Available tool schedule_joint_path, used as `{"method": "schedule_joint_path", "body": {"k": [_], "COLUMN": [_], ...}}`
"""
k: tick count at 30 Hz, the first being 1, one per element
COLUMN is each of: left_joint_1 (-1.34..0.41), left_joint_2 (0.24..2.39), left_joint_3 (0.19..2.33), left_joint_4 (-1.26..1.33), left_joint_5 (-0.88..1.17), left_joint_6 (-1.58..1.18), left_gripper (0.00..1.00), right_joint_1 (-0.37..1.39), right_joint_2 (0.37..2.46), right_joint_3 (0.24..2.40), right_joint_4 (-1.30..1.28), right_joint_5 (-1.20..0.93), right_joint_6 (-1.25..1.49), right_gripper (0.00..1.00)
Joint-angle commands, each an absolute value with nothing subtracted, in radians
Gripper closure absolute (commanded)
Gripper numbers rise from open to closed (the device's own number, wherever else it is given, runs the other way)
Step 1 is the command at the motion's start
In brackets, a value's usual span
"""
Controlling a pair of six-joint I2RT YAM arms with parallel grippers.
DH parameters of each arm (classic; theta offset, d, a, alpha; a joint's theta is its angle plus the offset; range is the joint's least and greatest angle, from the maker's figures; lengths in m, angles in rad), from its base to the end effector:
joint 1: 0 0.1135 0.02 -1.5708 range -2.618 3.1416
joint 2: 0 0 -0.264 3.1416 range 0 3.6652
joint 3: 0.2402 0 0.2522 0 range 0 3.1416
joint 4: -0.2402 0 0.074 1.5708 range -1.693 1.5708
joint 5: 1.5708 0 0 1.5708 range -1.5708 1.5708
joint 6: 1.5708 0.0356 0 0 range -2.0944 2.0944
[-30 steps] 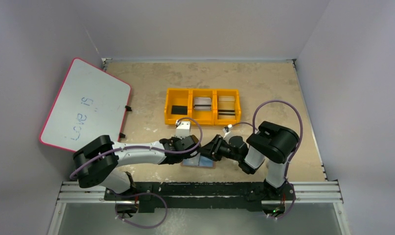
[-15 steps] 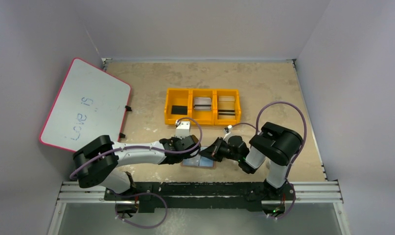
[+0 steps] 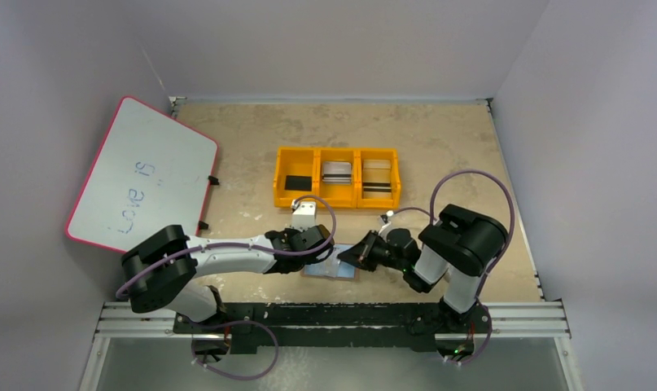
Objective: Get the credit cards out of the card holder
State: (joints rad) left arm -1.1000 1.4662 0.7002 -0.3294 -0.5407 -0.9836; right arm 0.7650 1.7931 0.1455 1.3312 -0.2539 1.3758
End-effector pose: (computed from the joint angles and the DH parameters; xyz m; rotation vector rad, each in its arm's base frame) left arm 0.1335 -0.2220 0.1565 -0.0216 2.4448 -0.1691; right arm 0.1542 0.1604 0.0884 0.4797 2.2163 1.5743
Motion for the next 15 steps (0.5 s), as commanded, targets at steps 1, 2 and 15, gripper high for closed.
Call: {"method": "schedule_joint_path", "body": {"k": [1, 2, 15], "left_joint_1": [-1.101, -1.101, -1.101], "left_joint_2": [1.485, 1.484, 1.485], "left_joint_3": [0.675, 0.676, 0.682], "left_joint_4": [-0.362, -0.363, -0.347], "left_joint_5": [-0.511, -0.510, -0.493], "left_joint_6": [-0.989, -0.988, -0.981], "left_gripper": [0.82, 0.82, 0.82], "right_joint_1": [0.741, 0.741, 0.741], "right_joint_2": [1.771, 1.761, 1.838], "right_joint_3": [0.102, 0.104, 0.200], "right_joint_4": [1.305, 1.287, 1.372], "right_joint_5": [-0.258, -0.257, -0.286], "right_joint_6": [1.332, 1.325, 1.298], "right_gripper": [1.00, 1.00, 0.83]}}
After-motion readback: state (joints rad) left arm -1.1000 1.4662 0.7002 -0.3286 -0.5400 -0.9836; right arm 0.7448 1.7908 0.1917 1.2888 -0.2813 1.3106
